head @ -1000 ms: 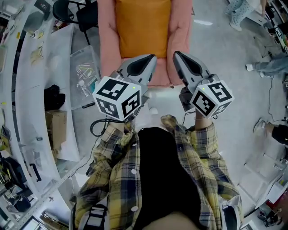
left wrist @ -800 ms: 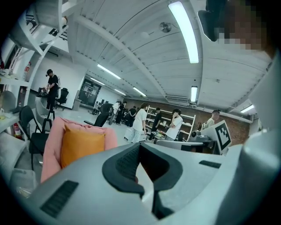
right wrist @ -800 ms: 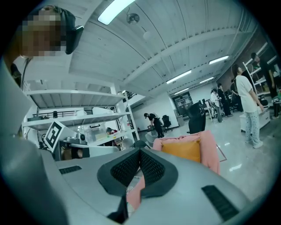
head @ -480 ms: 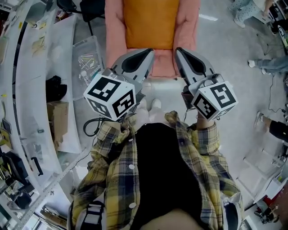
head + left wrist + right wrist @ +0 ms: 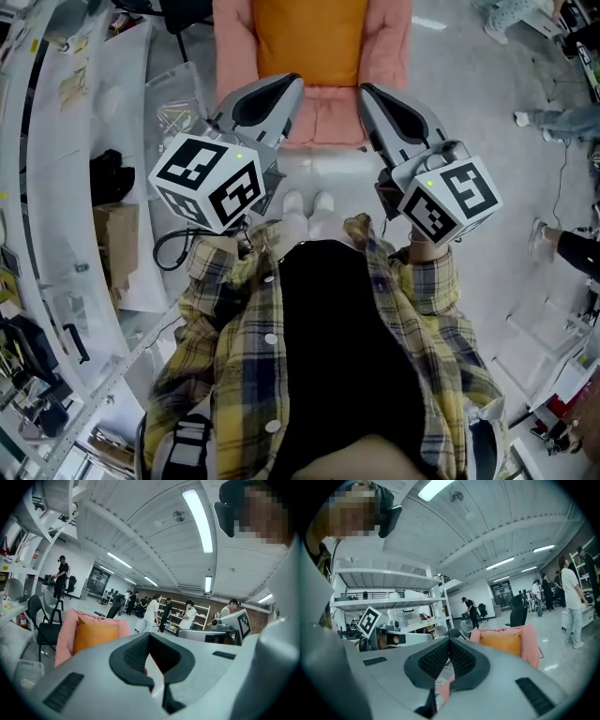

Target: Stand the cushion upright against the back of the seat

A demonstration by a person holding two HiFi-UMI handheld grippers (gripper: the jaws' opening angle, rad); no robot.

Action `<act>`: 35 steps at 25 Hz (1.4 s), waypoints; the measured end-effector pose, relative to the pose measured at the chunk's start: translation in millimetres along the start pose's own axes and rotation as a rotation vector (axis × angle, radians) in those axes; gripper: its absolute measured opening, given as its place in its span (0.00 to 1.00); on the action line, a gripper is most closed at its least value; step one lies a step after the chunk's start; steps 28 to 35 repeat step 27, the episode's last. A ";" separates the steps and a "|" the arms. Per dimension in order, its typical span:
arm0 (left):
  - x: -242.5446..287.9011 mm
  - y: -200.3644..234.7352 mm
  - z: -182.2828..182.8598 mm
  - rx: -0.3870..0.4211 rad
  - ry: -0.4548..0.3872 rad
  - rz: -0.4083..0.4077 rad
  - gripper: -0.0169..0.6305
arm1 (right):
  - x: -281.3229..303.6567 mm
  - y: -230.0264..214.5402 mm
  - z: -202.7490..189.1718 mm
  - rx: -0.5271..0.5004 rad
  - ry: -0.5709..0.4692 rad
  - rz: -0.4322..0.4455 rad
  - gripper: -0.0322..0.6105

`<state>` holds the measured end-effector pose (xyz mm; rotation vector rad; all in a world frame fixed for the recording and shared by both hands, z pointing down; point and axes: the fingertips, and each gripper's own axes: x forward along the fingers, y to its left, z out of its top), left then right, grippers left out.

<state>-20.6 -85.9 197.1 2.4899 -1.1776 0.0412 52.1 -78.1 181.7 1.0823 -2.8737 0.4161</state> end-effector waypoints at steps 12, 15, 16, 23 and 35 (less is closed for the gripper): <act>-8.9 2.8 -8.2 -0.037 -0.010 0.014 0.03 | -2.2 8.0 -5.9 0.022 0.012 0.020 0.08; -8.1 1.7 -8.2 -0.038 -0.015 0.011 0.03 | -4.9 7.8 -6.7 0.024 0.013 0.023 0.08; -7.4 0.4 -6.8 -0.029 -0.014 0.006 0.03 | -6.0 7.4 -6.5 0.024 0.012 0.024 0.08; -4.6 -10.7 -5.8 0.070 0.055 -0.074 0.03 | -16.1 1.8 -5.6 0.018 0.019 0.021 0.08; 3.0 -19.5 -17.6 0.202 0.142 -0.106 0.03 | -28.9 -5.2 -8.4 0.023 0.016 0.000 0.08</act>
